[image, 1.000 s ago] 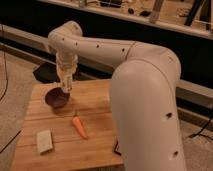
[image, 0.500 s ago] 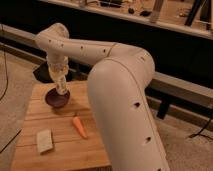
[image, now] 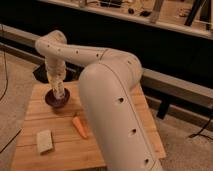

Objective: Place the bottle in the ceramic bowl

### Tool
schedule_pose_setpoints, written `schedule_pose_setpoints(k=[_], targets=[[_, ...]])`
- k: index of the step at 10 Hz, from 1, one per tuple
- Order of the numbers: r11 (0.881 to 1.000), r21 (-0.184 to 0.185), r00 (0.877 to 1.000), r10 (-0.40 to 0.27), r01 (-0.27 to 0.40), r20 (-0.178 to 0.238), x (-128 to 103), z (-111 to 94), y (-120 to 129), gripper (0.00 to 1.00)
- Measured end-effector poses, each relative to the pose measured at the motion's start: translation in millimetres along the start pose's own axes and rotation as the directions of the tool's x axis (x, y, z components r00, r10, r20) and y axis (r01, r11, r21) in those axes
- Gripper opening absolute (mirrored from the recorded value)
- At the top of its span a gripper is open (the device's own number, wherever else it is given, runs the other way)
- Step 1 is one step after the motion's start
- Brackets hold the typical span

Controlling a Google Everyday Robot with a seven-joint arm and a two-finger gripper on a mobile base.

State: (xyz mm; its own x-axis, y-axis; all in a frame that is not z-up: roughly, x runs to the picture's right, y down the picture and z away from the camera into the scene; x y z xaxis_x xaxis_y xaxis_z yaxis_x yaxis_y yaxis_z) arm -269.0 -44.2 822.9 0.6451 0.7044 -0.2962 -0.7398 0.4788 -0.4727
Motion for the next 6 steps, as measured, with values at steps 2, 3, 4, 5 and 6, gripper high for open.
schedule_pose_setpoints(k=[2, 3, 4, 5, 6], targets=[[1.0, -0.023, 1.0, 0.011, -0.012, -0.021, 2.8, 15.2, 3.4, 0.0], [0.999, -0.032, 0.999, 0.018, -0.019, -0.031, 4.3, 21.3, 4.4, 0.0], [0.999, -0.038, 0.999, 0.021, -0.022, -0.039, 5.3, 25.3, 5.2, 0.0], [0.999, -0.046, 0.999, 0.023, -0.025, -0.049, 6.3, 29.7, 7.3, 0.0], [0.998, -0.052, 0.998, 0.023, -0.026, -0.055, 6.8, 32.0, 8.5, 0.02]])
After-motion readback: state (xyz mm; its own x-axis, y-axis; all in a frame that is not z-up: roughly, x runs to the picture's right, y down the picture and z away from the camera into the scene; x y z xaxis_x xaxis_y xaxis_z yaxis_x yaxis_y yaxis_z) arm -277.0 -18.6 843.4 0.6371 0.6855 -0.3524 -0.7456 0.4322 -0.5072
